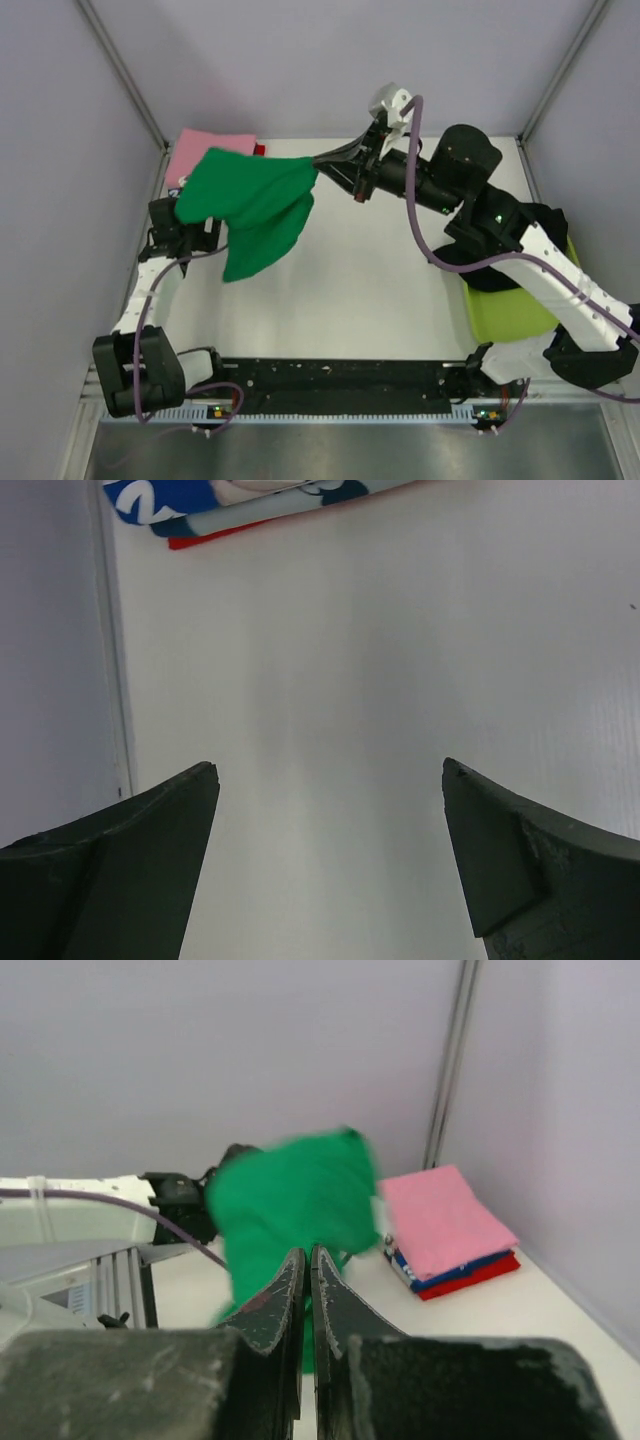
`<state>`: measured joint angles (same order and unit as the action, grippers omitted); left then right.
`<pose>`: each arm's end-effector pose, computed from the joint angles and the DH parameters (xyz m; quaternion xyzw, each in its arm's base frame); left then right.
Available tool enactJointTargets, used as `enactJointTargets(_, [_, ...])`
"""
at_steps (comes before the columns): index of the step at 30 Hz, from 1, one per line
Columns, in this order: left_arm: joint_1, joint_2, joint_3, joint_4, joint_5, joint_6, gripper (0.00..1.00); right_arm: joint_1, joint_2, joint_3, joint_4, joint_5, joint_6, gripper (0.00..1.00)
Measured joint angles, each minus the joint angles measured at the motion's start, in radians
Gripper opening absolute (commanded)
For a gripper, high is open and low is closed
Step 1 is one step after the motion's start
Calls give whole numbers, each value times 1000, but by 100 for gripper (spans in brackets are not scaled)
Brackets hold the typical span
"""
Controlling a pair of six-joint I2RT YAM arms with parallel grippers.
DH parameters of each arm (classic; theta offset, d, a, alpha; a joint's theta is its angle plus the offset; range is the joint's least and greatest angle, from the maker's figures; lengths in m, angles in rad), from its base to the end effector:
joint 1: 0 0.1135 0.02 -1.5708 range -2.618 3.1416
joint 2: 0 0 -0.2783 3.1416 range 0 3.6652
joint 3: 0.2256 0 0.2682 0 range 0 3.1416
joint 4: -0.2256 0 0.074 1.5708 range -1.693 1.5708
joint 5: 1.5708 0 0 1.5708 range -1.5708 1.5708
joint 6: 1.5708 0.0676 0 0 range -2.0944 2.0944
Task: Fold and stack the t-shirts
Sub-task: Move the tshirt to the center of the board
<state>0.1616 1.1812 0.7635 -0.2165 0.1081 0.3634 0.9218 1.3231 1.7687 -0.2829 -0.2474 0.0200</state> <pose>0.2887 0.0397 0.2361 0.1140 0.8840 0.0704 0.4478 0.1678 0.2486 0.5727 -0.3646 0.5372 0.4143 0.6378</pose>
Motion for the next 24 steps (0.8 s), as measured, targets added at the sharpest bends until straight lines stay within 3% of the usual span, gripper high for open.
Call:
enactJointTargets(7, [111, 56, 93, 5, -129, -14, 98, -59, -23, -291, 119, 123, 105, 0])
enactJointTargets(12, [180, 80, 182, 5, -176, -16, 97, -163, 167, -447, 126, 199, 230, 0])
enactJointTargets(13, [181, 80, 188, 5, -169, -12, 96, -191, 223, -469, 119, 219, 246, 8])
enactJointTargets(15, [180, 80, 189, -8, -121, 2, 96, -260, 338, -485, 81, 254, 270, 53])
enactJointTargets(16, [180, 80, 189, -23, -97, 8, 95, -290, 382, -482, 65, 270, 282, 64])
enactJointTargets(20, [176, 80, 183, -80, 38, 40, 94, -407, 568, -343, -135, 357, 259, 76])
enactJointTargets(24, [176, 80, 179, -145, 152, 57, 93, -378, 533, -344, -225, 491, 218, 78])
